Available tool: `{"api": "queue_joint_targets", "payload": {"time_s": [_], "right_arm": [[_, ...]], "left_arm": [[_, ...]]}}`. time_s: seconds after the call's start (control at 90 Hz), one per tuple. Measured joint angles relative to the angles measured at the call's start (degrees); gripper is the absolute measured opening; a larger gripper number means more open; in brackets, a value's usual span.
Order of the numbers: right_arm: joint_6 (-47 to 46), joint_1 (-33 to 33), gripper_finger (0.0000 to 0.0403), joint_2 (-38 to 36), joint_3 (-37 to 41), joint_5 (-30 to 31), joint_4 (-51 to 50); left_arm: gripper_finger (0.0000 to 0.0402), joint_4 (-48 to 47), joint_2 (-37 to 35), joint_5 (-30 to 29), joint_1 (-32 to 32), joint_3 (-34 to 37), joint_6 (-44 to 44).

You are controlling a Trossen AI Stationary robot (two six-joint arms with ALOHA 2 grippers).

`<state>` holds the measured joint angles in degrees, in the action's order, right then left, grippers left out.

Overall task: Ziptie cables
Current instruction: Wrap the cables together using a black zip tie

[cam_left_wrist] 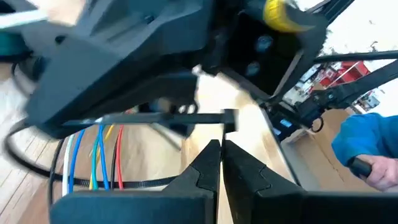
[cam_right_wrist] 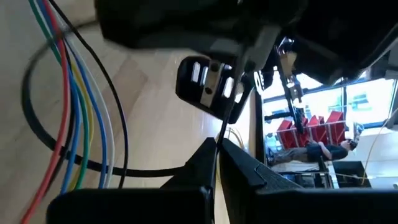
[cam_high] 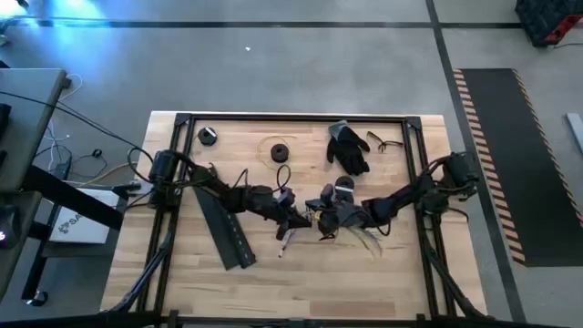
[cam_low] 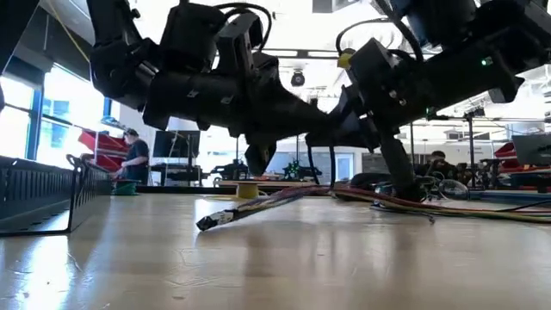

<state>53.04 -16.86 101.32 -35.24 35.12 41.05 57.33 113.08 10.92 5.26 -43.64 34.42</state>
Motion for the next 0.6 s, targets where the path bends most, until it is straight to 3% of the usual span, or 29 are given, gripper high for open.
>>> {"api": "queue_joint_targets", "payload": {"time_s": [0.6], "right_arm": [[3.76,-1.19,0.0,0.0,0.02,1.28,2.76]], "left_arm": [[0.0,-0.71,0.0,-0.96,0.0,0.0,0.02]]}}
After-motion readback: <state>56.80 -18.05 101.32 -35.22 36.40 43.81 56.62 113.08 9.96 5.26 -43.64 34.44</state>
